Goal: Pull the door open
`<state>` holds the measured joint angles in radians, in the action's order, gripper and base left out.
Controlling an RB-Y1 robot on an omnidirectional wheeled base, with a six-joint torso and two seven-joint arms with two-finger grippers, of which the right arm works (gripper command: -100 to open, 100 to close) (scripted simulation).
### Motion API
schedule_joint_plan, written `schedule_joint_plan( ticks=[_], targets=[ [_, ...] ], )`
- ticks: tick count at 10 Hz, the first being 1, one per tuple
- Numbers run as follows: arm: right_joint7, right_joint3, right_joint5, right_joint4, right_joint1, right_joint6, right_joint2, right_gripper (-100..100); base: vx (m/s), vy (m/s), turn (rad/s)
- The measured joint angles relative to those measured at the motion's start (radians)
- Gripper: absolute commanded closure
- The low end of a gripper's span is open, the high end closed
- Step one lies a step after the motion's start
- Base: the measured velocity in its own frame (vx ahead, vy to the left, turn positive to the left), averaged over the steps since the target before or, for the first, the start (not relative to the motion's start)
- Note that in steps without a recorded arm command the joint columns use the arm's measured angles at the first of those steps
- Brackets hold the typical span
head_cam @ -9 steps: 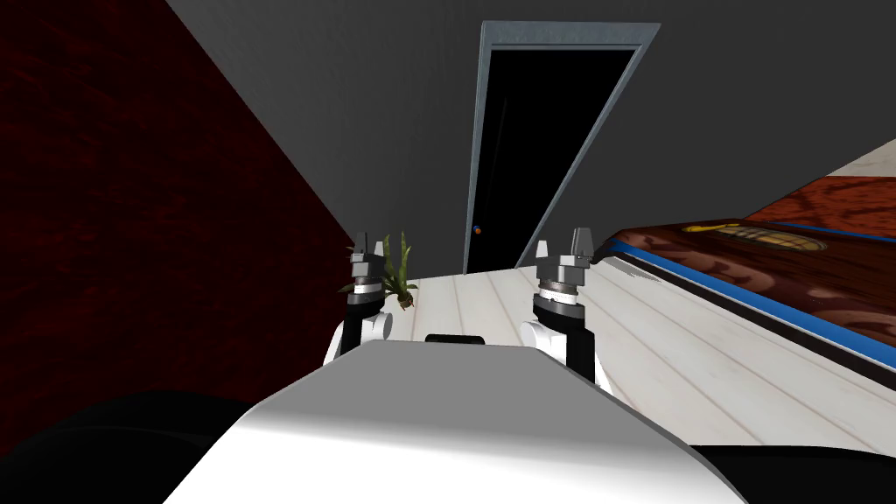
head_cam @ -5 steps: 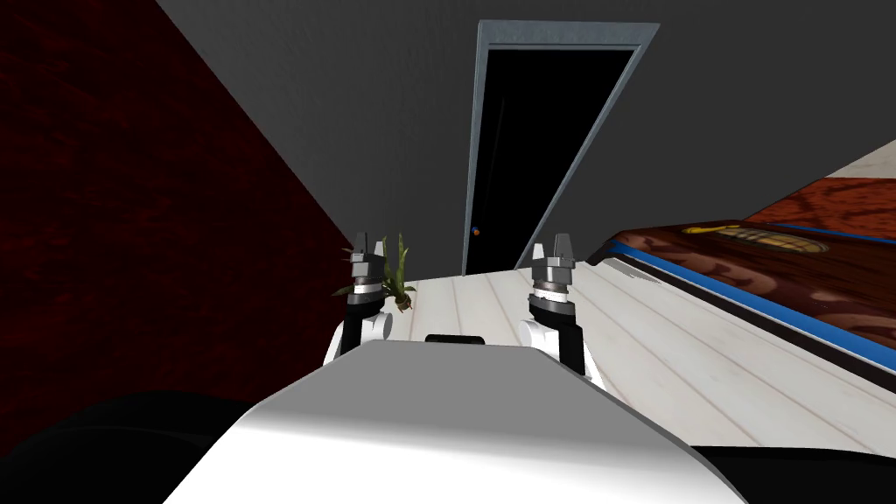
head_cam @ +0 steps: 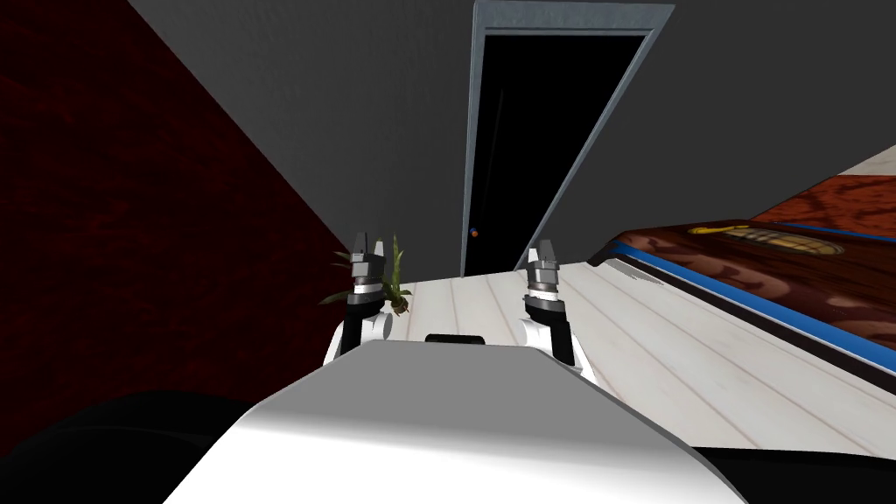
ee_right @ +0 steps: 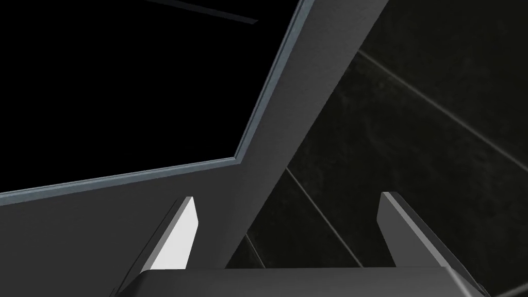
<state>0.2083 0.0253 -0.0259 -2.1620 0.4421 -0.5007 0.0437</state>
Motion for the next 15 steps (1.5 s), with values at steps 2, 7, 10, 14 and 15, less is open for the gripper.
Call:
schedule_joint_plan(
  ticks=[2,7,10,14,15],
  targets=[
    [0.029,0.005,0.015,0.044,-0.017,-0.011,0.006,-100,0.083,-0.039,-0.001],
    [0.106,0.017,0.057,0.15,-0.048,-0.038,0.02,-100,0.084,-0.03,-0.001],
    [0.157,0.025,0.084,0.224,-0.07,-0.058,0.028,-100,0.101,-0.036,0.001],
    [0.231,0.039,0.122,0.34,-0.107,-0.093,0.036,-100,0.087,-0.022,0.001],
    [0.248,0.044,0.131,0.362,-0.118,-0.094,0.041,-100,0.099,-0.036,0.004]
  ],
)
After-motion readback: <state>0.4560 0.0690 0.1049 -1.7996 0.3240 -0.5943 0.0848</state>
